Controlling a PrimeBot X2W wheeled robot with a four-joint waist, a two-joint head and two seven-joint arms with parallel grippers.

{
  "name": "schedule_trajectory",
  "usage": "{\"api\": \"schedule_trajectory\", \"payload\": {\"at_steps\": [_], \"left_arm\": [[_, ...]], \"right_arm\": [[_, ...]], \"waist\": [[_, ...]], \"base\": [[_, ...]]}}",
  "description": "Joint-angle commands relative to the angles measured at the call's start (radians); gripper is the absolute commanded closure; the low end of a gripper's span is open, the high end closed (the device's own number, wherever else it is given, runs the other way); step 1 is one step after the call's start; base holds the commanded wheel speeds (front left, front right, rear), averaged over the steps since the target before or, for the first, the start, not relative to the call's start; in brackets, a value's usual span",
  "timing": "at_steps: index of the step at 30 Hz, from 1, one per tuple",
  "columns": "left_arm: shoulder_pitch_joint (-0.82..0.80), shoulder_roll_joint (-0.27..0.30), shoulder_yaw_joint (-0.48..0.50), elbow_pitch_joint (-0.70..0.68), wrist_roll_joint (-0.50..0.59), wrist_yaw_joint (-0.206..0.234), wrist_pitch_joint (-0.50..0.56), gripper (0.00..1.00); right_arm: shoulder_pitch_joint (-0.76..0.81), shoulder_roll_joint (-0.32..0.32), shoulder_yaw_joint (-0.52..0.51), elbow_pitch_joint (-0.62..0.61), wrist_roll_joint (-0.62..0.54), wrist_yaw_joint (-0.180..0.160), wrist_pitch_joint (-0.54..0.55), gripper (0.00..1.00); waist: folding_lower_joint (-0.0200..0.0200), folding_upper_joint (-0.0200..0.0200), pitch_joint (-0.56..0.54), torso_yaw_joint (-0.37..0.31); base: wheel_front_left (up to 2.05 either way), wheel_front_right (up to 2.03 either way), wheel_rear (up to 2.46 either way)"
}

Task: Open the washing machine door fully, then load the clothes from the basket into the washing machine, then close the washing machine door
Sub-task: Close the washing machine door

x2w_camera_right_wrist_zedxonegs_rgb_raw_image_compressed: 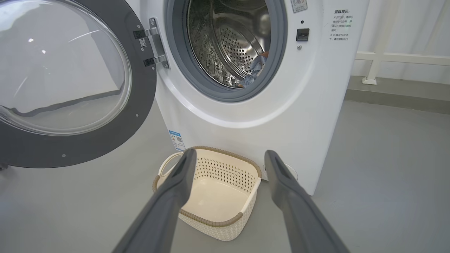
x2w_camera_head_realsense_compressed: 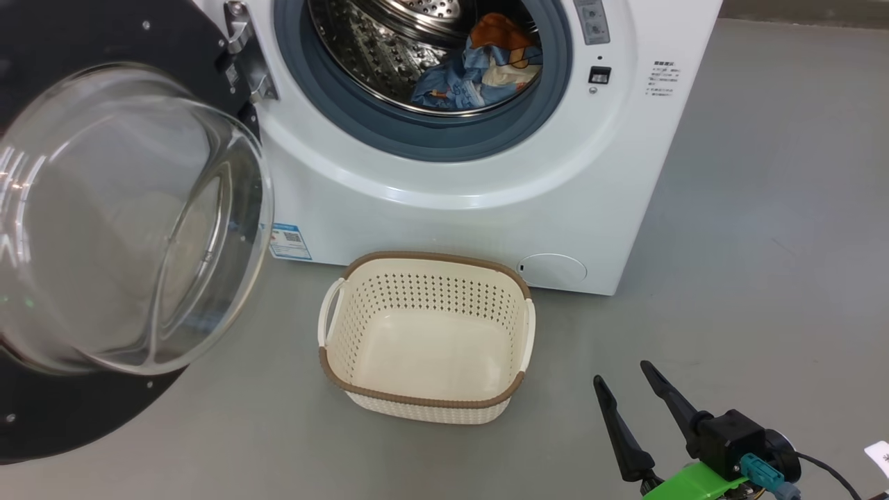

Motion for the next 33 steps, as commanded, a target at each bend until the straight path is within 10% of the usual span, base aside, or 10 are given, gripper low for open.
{"api": "schedule_trajectory", "payload": {"at_steps": [1,33], "left_arm": [[0.008,0.039,0.005,-0.037,-0.018,-0.007,0.037,1.0],[0.188,-0.133,-0.045,-0.445,-0.238,0.145,0.472,1.0]], "right_arm": [[-0.027,0.0,0.026,-0.017,0.008,0.002,-0.005,0.0],[-0.027,0.0,0.072,0.042,0.037,0.002,-0.005,0.0]], "waist": [[0.0,-0.0001,-0.001,0.005],[0.0,-0.0001,-0.016,0.018]], "base": [[0.0,0.0,0.0],[0.0,0.0,0.0]]}}
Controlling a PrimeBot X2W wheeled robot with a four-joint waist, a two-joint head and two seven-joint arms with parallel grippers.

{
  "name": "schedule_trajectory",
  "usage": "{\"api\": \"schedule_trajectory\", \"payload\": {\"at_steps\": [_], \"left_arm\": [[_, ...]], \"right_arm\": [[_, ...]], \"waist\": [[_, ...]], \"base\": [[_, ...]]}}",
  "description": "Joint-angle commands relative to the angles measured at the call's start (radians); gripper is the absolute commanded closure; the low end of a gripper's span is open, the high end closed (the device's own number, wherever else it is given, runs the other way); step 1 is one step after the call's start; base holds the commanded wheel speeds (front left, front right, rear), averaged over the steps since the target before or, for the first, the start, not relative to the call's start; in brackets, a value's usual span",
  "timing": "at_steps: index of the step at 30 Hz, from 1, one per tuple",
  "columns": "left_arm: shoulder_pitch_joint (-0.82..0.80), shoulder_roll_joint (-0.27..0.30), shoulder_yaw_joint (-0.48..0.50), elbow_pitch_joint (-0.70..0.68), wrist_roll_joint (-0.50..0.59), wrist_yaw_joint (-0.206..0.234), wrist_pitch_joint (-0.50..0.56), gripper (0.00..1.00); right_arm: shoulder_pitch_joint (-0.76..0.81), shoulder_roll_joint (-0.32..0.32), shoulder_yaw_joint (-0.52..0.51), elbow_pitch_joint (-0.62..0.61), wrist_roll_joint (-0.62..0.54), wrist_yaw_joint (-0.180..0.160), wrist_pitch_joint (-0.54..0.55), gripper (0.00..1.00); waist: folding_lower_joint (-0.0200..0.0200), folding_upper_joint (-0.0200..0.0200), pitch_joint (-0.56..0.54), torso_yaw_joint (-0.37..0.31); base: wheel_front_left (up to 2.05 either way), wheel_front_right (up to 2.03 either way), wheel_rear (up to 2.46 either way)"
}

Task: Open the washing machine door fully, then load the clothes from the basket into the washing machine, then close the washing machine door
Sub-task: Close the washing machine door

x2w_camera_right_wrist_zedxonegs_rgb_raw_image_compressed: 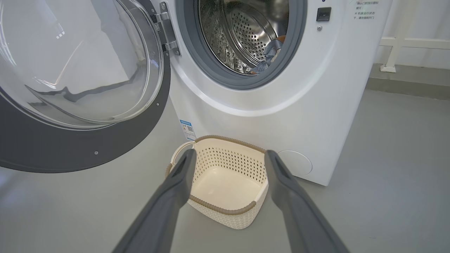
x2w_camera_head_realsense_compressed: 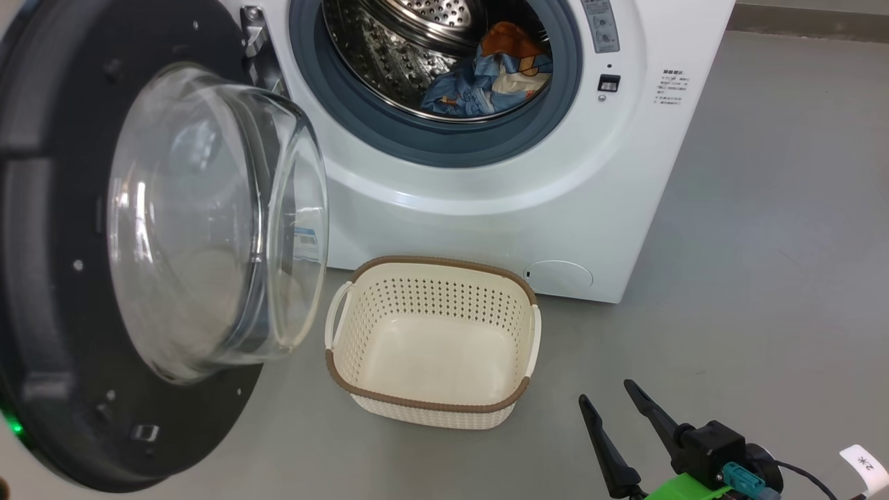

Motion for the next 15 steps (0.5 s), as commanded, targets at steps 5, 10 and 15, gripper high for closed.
{"api": "schedule_trajectory", "payload": {"at_steps": [5,10,15], "left_arm": [[0.027,-0.02,0.007,-0.1,-0.033,0.022,0.037,1.0],[0.048,-0.083,-0.016,-0.169,-0.062,0.009,0.066,1.0],[0.087,-0.136,-0.044,-0.235,-0.06,-0.022,0.081,1.0]], "right_arm": [[-0.028,0.0,0.037,-0.018,0.027,0.002,-0.005,0.0],[-0.029,0.0,0.035,-0.016,0.037,0.002,-0.005,0.0],[-0.022,0.0,0.036,-0.014,0.048,0.002,-0.005,0.0]], "waist": [[0.0,0.0,-0.005,-0.011],[0.0,0.0,-0.002,-0.026],[0.0,0.0,-0.002,-0.052]], "base": [[0.0,0.0,0.0],[0.0,0.0,0.0],[0.0,0.0,0.0]]}}
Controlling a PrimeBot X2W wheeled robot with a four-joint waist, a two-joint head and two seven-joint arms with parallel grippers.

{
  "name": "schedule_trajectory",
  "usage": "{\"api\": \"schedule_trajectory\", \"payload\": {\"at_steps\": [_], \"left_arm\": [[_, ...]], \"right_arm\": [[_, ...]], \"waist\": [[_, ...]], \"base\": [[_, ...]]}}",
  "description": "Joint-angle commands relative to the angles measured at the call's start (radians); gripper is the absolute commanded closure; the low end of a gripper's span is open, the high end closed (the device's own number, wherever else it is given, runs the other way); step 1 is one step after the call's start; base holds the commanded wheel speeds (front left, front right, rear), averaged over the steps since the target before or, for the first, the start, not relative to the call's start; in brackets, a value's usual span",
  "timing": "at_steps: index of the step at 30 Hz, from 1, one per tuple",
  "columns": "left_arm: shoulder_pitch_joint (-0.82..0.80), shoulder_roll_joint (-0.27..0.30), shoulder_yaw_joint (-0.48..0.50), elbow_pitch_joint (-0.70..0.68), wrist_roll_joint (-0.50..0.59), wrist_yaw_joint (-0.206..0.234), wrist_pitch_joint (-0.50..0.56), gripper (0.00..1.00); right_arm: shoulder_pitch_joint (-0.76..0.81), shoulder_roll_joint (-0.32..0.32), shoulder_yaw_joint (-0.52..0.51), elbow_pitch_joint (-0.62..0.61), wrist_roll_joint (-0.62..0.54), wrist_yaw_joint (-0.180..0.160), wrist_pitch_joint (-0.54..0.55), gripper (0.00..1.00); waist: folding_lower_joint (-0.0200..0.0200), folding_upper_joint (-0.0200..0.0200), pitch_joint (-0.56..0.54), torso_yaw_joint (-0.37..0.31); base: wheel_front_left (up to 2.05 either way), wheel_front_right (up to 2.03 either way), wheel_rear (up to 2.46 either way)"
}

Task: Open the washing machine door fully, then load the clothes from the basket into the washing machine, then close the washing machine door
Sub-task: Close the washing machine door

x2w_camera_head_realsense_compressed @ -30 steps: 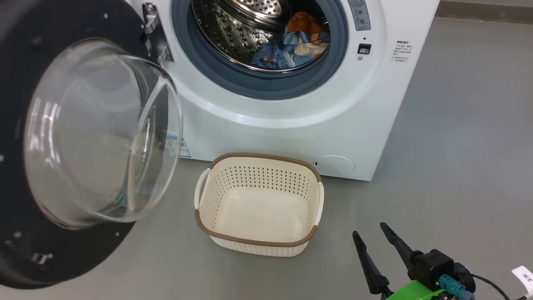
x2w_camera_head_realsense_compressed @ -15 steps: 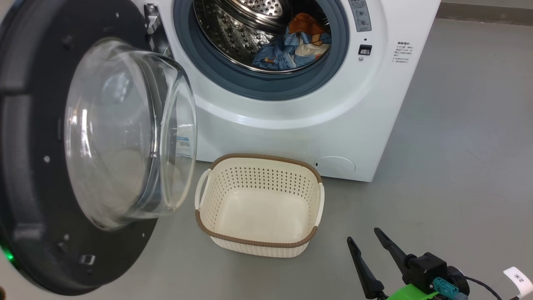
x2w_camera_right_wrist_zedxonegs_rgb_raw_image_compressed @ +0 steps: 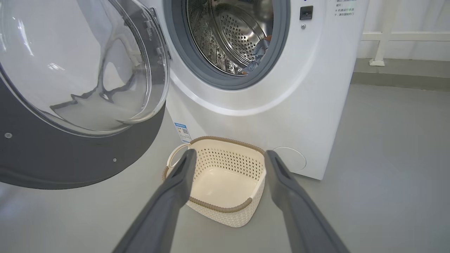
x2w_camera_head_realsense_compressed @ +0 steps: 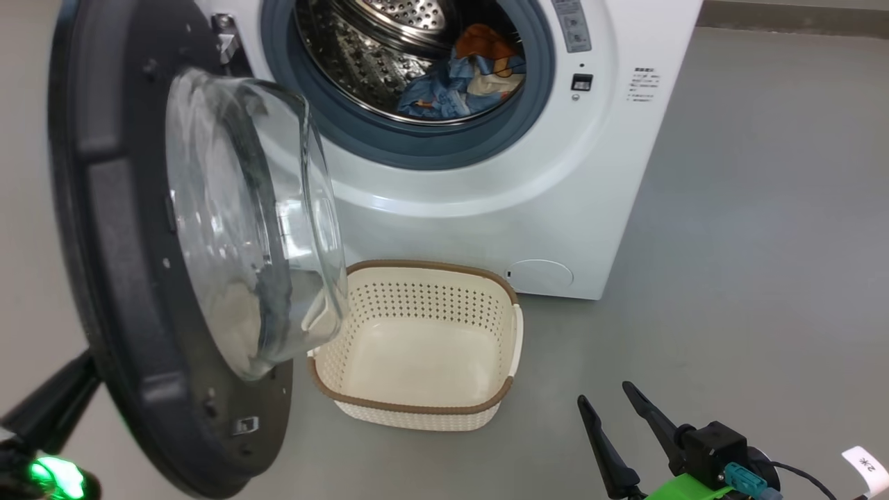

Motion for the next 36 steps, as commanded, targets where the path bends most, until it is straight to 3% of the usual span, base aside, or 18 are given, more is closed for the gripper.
{"api": "schedule_trajectory", "payload": {"at_steps": [1,7,12,17,28,36], "left_arm": [[-0.006,0.014,0.013,-0.042,-0.01,-0.009,0.019,1.0],[0.011,-0.064,-0.022,-0.114,-0.015,-0.034,-0.013,1.0],[0.021,-0.093,-0.076,-0.117,-0.024,-0.064,-0.05,1.0],[0.022,-0.101,-0.136,-0.112,-0.069,-0.083,-0.093,1.0],[-0.032,-0.103,-0.275,-0.053,-0.038,-0.121,-0.234,1.0],[-0.115,-0.103,-0.299,-0.033,-0.049,-0.129,-0.302,1.0]], "right_arm": [[-0.021,0.001,0.025,-0.02,0.009,0.002,-0.005,0.0],[-0.017,0.001,0.019,-0.02,0.01,0.002,-0.005,0.0],[-0.02,0.001,0.026,-0.017,0.013,0.002,-0.005,0.0],[-0.023,0.001,0.024,-0.014,0.01,0.002,-0.005,0.0],[-0.033,0.001,0.027,-0.021,0.019,0.002,-0.005,0.0],[-0.041,0.001,0.021,-0.035,0.032,0.002,-0.005,0.0]], "waist": [[0.0,0.0,0.001,-0.01],[0.0,0.0,0.006,-0.034],[0.0,0.0,0.007,-0.063],[0.0,0.0,0.011,-0.097],[0.0,0.0,0.045,-0.197],[0.0,0.0,0.093,-0.272]], "base": [[0.0,0.0,0.0],[0.0,0.0,0.0],[0.0,0.0,0.0],[0.0,0.0,0.0],[0.0,0.0,0.0],[0.0,0.0,0.0]]}}
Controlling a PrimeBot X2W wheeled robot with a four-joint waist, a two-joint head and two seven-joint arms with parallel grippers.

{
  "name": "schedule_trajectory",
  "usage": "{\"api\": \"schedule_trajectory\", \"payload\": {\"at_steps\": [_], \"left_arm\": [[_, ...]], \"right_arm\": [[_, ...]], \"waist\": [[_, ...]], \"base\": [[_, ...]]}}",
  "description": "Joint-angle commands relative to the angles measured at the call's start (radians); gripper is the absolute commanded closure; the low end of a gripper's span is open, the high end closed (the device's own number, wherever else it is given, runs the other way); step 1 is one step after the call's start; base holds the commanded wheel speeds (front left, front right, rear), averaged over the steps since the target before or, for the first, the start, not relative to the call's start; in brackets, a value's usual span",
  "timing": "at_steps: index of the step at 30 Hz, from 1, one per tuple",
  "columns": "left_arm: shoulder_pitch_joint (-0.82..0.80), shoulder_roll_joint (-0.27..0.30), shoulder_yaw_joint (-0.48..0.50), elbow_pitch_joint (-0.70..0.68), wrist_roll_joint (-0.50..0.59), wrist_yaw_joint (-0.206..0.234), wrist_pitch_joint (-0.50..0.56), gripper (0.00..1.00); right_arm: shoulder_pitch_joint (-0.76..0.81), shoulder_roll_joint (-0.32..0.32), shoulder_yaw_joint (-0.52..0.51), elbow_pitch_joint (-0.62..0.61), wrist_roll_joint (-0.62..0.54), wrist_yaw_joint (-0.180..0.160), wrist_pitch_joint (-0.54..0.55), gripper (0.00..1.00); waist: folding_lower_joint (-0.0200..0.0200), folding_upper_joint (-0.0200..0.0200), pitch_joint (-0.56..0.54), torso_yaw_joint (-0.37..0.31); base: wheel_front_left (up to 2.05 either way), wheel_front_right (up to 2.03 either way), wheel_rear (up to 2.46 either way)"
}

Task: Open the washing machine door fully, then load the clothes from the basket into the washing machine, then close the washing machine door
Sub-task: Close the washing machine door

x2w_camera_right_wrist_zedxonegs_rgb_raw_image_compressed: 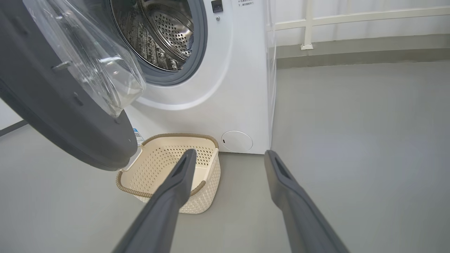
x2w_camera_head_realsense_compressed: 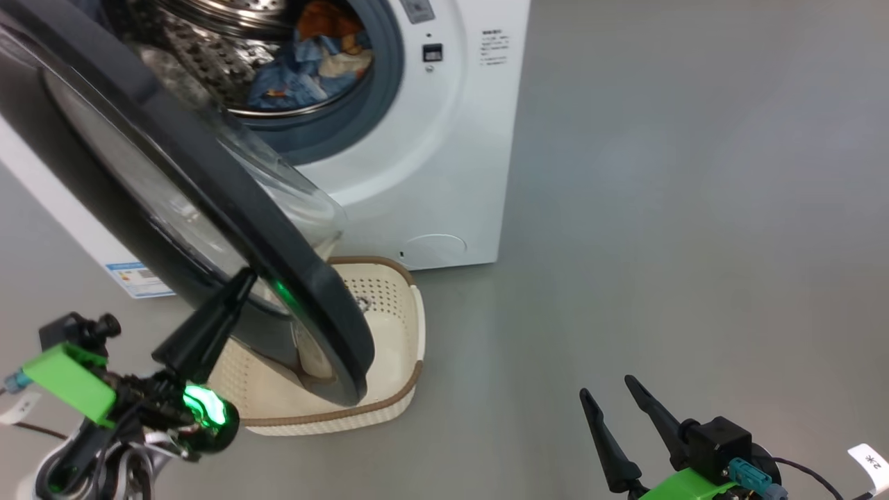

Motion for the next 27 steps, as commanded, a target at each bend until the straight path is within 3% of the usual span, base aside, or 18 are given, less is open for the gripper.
{"api": "schedule_trajectory", "payload": {"at_steps": [1,15,27], "left_arm": [[-0.058,0.012,0.025,-0.019,0.003,-0.009,-0.007,1.0],[-0.212,0.012,0.056,0.027,0.067,-0.01,-0.082,1.0],[-0.247,0.012,0.069,0.058,0.095,-0.01,-0.108,1.0]], "right_arm": [[-0.037,0.001,0.024,-0.026,0.013,0.002,-0.005,0.0],[-0.061,0.001,0.022,-0.045,0.034,0.002,-0.005,0.0],[-0.064,0.001,-0.002,-0.049,0.038,0.002,-0.005,0.0]], "waist": [[0.0,0.0,0.034,-0.039],[0.0,0.0,0.106,-0.145],[0.0,0.0,0.107,-0.145]], "base": [[0.0,0.0,0.0],[0.0,0.0,0.0],[0.0,0.0,0.0]]}}
